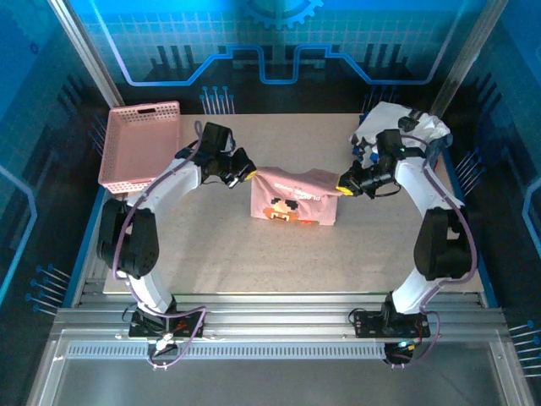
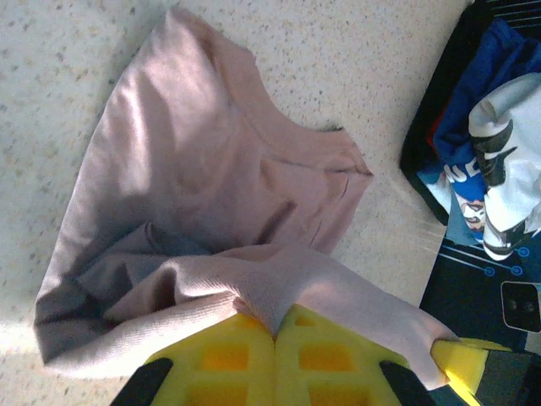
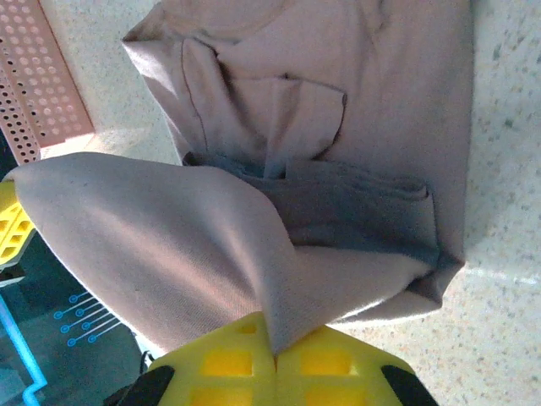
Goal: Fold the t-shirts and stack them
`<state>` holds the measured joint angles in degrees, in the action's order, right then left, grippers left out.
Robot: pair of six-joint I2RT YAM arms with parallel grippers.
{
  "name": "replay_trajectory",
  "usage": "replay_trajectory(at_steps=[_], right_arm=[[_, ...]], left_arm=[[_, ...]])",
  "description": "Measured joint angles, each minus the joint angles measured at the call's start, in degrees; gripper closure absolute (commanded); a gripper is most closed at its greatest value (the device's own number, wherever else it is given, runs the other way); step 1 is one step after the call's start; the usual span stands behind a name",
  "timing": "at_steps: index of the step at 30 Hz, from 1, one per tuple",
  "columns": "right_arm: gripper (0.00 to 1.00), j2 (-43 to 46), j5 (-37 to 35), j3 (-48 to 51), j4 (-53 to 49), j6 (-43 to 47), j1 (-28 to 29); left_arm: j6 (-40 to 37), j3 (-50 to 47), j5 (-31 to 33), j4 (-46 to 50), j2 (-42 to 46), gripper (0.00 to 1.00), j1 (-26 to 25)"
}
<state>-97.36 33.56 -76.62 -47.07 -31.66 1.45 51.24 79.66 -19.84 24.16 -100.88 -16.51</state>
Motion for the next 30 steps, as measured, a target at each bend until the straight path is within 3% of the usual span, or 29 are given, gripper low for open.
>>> replay_trajectory(at_steps=[14,15,16,17,18,21,23,24,28,29,30], right_arm=[[0.87,-20.0,1.2,-16.9,-2.3,2.8,-2.1],[0.83,-22.0,1.2,-18.8,-2.7,2.8,-2.2],[0.72,-23.9,1.2,-20.8,-3.0,2.5,-2.3],[0.54,-26.6,1.2,-23.9,-3.3,2.1,-2.6],[0.46,-29.3,1.3,-27.2,-3.4,1.6,-3.0],[0.34,-37.2,2.1,-39.5,-5.0,-0.1,-4.5],[0.34,-41.4,2.4,-49.1,-7.1,-0.5,-5.3],[0.34,-43.0,2.4,-54.4,-8.6,-0.4,-5.7],[0.27,-40.2,0.8,-63.5,-12.0,1.2,-6.9],[0.20,-36.5,-0.4,-61.6,-12.7,2.2,-7.1],[0.05,-31.7,-1.9,-58.0,-13.3,3.1,-7.1]], left_arm=[[-5.3,18.9,-1.1,3.9,-19.2,1.00,2.4],[-5.6,21.2,-1.1,4.4,-21.2,0.92,2.6],[-6.1,23.3,-1.1,4.7,-23.0,0.79,2.7],[-6.6,26.1,-1.2,5.1,-25.3,0.63,3.0],[-6.5,28.7,-1.3,5.2,-27.4,0.50,3.2],[-6.5,38.7,-2.1,6.6,-34.0,0.25,4.3],[-6.4,45.8,-2.4,7.7,-37.2,0.17,5.0],[-6.4,49.4,-2.6,8.4,-38.1,0.05,5.4],[-6.9,57.6,-3.0,10.3,-36.4,0.03,6.6],[-7.9,57.6,-2.9,11.3,-34.0,0.03,7.0],[-9.2,56.9,-2.7,12.3,-31.3,0.02,7.3]])
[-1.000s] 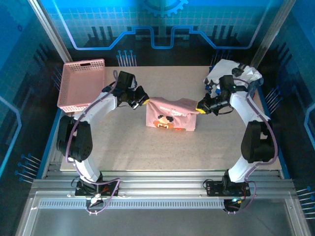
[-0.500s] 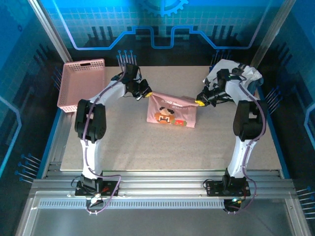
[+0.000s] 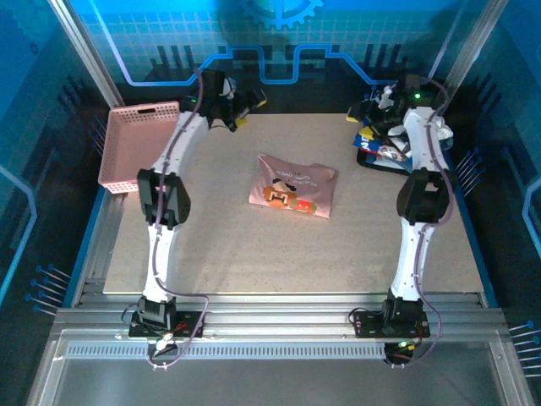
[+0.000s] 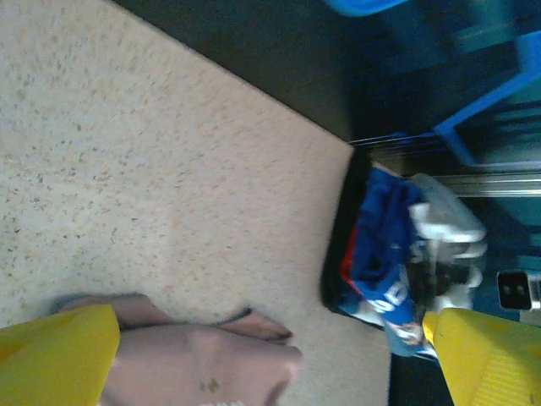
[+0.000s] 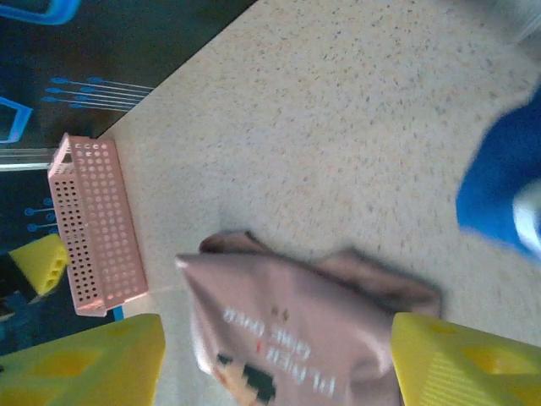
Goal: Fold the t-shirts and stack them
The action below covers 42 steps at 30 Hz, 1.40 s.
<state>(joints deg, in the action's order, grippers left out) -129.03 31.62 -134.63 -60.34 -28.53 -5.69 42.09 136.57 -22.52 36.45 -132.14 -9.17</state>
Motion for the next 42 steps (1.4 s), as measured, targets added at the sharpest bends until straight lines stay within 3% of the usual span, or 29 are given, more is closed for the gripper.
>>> replay_trajectory(at_steps=[1,3,4,6,8,11,15,21,31,33,36,41,42], right_arm=[[0.00,4.3,-1.1,3.9,0.0,1.3,0.0],[0.00,12.7,-2.6,7.8,-2.7,2.7,0.2],[0.00,17.4,-3.1,12.6,0.7,3.2,0.5],[0.00,30.9,-5.0,29.6,4.4,4.5,1.6],[0.00,39.2,-6.5,39.8,4.4,4.7,3.7],[0.00,43.5,-8.2,49.3,6.0,4.6,8.0],[0.00,38.4,-10.2,57.4,10.5,4.2,12.2],[0.00,26.1,-13.7,58.9,16.1,3.7,14.8],[0.06,11.4,-17.9,48.5,19.5,2.6,17.3],[0.11,9.4,-18.3,46.5,19.3,2.3,17.5],[0.27,5.7,-19.9,41.4,15.2,2.1,17.6],[0.74,1.1,-23.3,34.3,8.5,2.7,17.7],[0.79,0.4,-23.8,33.4,8.3,2.7,17.9]], left_arm=[[-1.3,-1.4,0.4,0.6,2.9,0.01,0.3],[-3.3,-2.4,0.8,2.6,8.8,0.01,1.0],[-4.8,-5.1,1.1,0.6,12.7,0.01,1.2],[-8.6,-22.7,3.5,-2.3,27.7,0.01,1.6],[-11.0,-34.0,5.1,-2.8,39.7,0.01,1.7],[-12.9,-47.4,6.7,-7.0,54.1,0.01,1.7],[-13.6,-62.5,7.8,-10.9,63.6,0.01,1.8],[-13.6,-79.1,8.5,-11.2,64.1,0.01,1.7],[-13.6,-88.8,11.4,-9.8,73.2,0.01,1.1],[-13.7,-89.0,11.8,-9.7,74.1,0.01,1.1],[-14.0,-89.1,12.5,-9.5,74.5,0.01,1.1],[-15.2,-89.1,13.7,-8.3,74.5,0.01,1.1],[-15.3,-89.1,13.8,-8.2,74.6,0.01,1.1]])
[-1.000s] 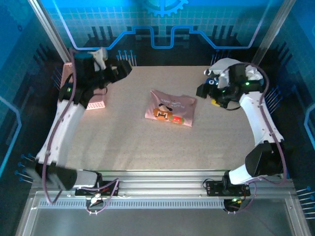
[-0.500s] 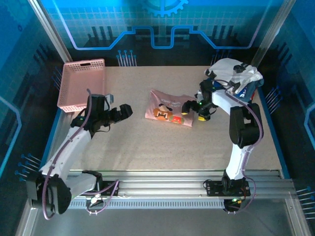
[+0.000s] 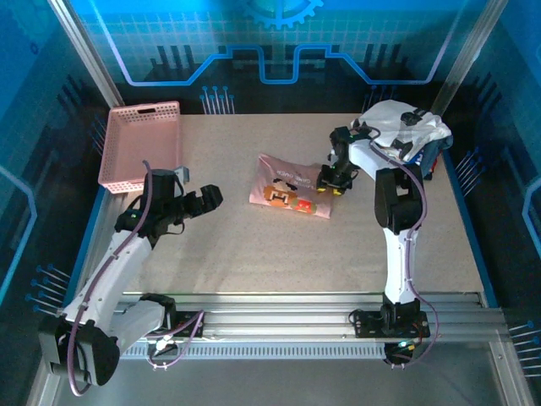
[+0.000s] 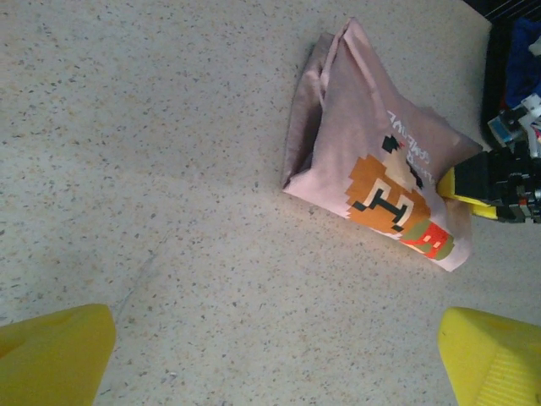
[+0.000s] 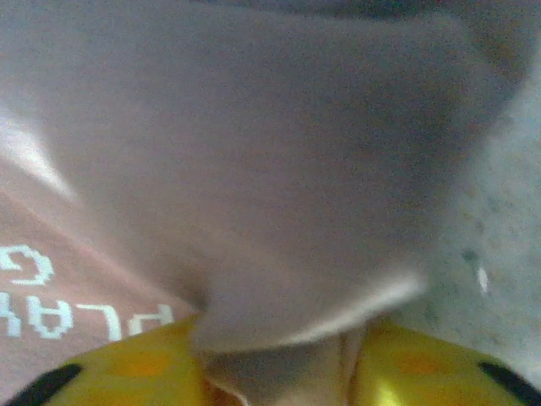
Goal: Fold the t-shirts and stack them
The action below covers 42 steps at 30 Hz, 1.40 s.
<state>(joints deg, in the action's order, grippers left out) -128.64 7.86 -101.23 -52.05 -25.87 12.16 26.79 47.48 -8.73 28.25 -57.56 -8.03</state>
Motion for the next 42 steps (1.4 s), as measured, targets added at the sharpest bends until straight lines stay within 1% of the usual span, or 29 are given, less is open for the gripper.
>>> replay_trajectory(at_steps=[2,5,11,16,25,27,30,34,37,42], right_arm=[[0.91,-1.1,-0.5,-2.1,-0.4,0.5,0.3],[1.00,-2.3,-2.2,-5.6,0.1,1.2,1.1],[1.00,-2.3,-7.0,-13.3,-0.4,3.5,1.7],[1.00,-2.2,-9.9,-20.3,-1.1,6.3,1.7],[1.00,-2.2,-12.4,-23.6,-2.7,10.1,2.4],[1.00,-2.3,-13.2,-27.6,-5.0,11.2,3.1],[1.00,-2.5,-14.1,-37.5,-7.5,12.8,4.2],[1.00,-2.6,-14.7,-48.7,-8.6,13.6,4.3],[1.00,-2.6,-14.3,-52.1,-8.4,13.3,3.1],[1.00,-3.2,-12.3,-52.2,-8.4,11.1,0.2]], left_arm=[[-0.2,0.0,0.2,0.0,0.4,0.01,0.0],[-0.2,0.0,0.5,-0.1,1.5,0.01,0.0],[-0.2,0.0,0.5,-0.4,1.4,0.01,0.0],[-0.2,0.0,0.5,-1.8,-0.9,0.01,0.0],[0.2,0.0,0.3,-4.4,-3.4,0.01,0.0],[0.2,0.0,0.3,-4.6,-3.7,0.01,0.0],[0.2,0.0,0.2,-4.7,-3.8,0.01,0.0],[0.2,0.0,0.1,-5.2,-4.1,0.01,0.0],[0.2,0.0,0.0,-6.0,-4.4,0.01,0.0],[0.2,-0.2,-0.1,-7.1,-4.8,0.01,0.0]])
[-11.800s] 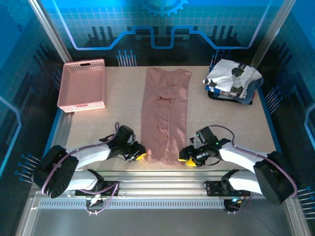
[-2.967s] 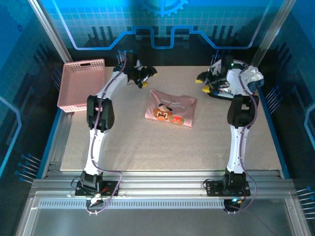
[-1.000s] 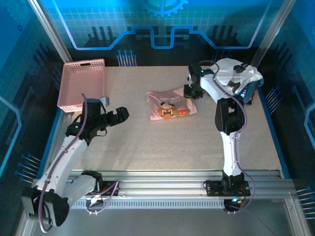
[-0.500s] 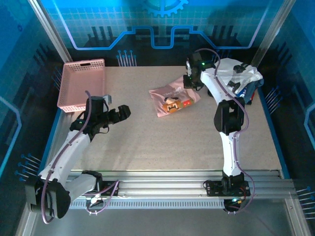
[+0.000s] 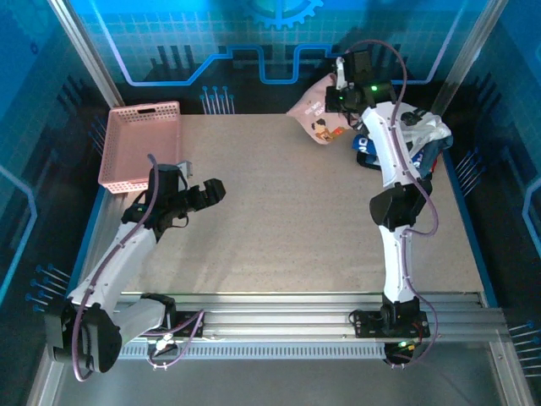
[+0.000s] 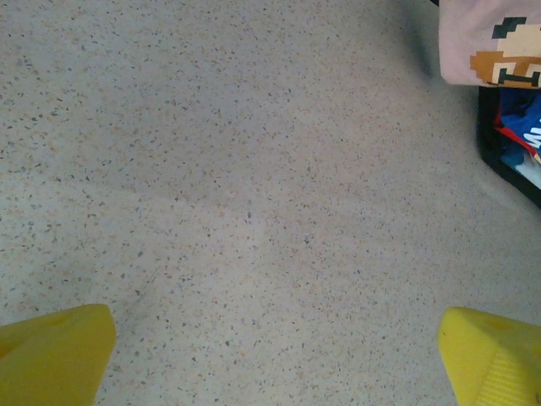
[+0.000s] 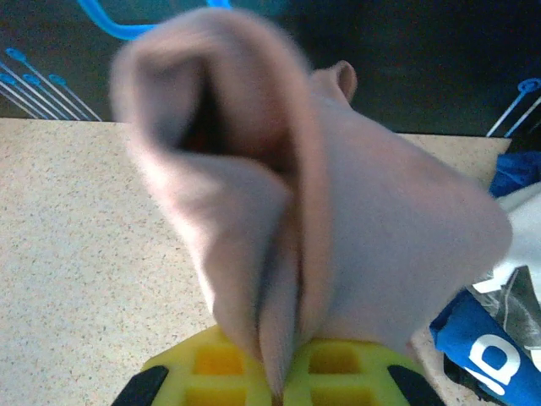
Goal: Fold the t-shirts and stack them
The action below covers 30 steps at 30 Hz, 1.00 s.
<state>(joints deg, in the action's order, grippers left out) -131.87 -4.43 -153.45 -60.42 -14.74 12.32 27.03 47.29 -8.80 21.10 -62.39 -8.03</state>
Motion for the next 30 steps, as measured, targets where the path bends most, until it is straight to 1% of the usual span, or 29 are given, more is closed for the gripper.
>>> replay_trajectory(at_steps=[12,21,30], right_arm=[[1.00,-0.6,5.9,-1.6,1.9,-7.5,-6.4],[1.00,-0.6,10.9,-1.9,6.5,-12.5,-11.4],[1.00,-0.7,15.5,-4.9,10.9,-17.9,-15.6]], left_arm=[[0.0,-1.4,0.0,-0.9,-1.4,0.01,0.0],[0.2,-1.4,0.0,-0.9,-1.4,0.01,0.0],[0.2,-1.4,0.0,-0.9,-1.4,0.01,0.0]])
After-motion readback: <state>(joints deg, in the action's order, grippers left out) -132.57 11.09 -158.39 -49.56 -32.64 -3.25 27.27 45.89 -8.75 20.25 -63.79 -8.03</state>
